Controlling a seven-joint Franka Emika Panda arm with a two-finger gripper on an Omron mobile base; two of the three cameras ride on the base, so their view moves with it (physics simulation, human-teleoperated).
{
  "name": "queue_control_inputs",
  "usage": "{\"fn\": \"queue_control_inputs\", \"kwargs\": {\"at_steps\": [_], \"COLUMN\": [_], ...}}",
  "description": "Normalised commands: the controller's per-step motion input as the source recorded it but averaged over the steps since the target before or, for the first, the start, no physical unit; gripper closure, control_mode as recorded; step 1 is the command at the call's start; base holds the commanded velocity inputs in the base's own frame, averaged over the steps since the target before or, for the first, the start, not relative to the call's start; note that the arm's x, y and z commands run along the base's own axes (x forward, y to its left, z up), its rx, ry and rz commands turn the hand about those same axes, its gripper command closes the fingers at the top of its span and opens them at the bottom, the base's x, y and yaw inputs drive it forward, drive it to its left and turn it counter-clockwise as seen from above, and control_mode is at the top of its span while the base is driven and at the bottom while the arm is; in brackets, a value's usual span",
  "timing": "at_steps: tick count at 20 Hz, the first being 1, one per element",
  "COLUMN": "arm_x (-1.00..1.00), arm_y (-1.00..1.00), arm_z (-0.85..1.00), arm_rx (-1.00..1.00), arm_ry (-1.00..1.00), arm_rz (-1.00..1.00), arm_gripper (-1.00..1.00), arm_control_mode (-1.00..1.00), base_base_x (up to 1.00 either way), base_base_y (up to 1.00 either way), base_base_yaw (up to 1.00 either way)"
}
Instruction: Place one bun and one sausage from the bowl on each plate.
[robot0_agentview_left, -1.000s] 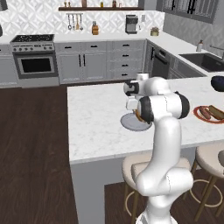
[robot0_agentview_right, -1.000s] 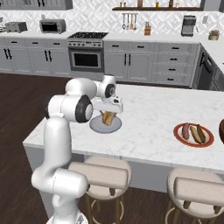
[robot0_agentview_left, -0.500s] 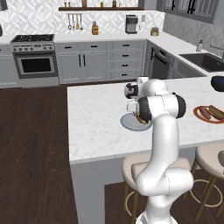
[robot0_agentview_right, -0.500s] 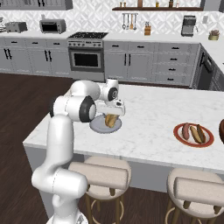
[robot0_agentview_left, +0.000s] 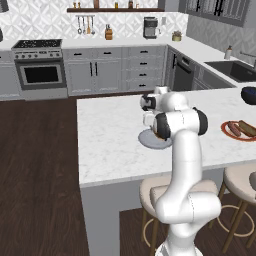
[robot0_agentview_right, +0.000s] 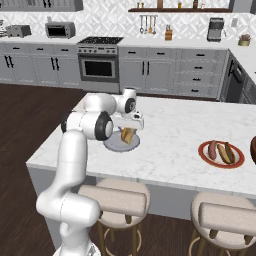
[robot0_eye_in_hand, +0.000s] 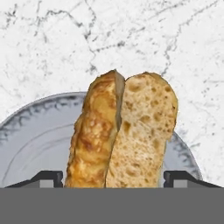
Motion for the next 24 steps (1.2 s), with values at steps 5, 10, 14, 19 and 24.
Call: {"fn": "queue_control_inputs", "kwargs": {"at_steps": [5, 10, 14, 19, 24], "arm_x": [0.07, -0.67, -1.0, -1.0, -0.73], "arm_y": [0.0, 0.0, 0.07, 0.39, 0.56], "arm_z": [0.0, 0.21, 0.24, 0.12, 0.4], "arm_rx": [0.0, 0.0, -0.03, -0.06, -0.03], "arm_ry": [-0.01, -0.07, -0.07, -0.16, -0.12], "arm_rz": [0.0, -0.01, -0.04, -0.01, 0.0], "arm_gripper": [-1.0, -1.0, -1.0, -1.0, -1.0], "arm_control_mode": [-1.0, -1.0, -1.0, -1.0, -1.0], "base_base_x": [0.0, 0.0, 0.0, 0.0, 0.0], "base_base_y": [0.0, 0.0, 0.0, 0.0, 0.0], "base_base_yaw": [0.0, 0.0, 0.0, 0.0, 0.0]}}
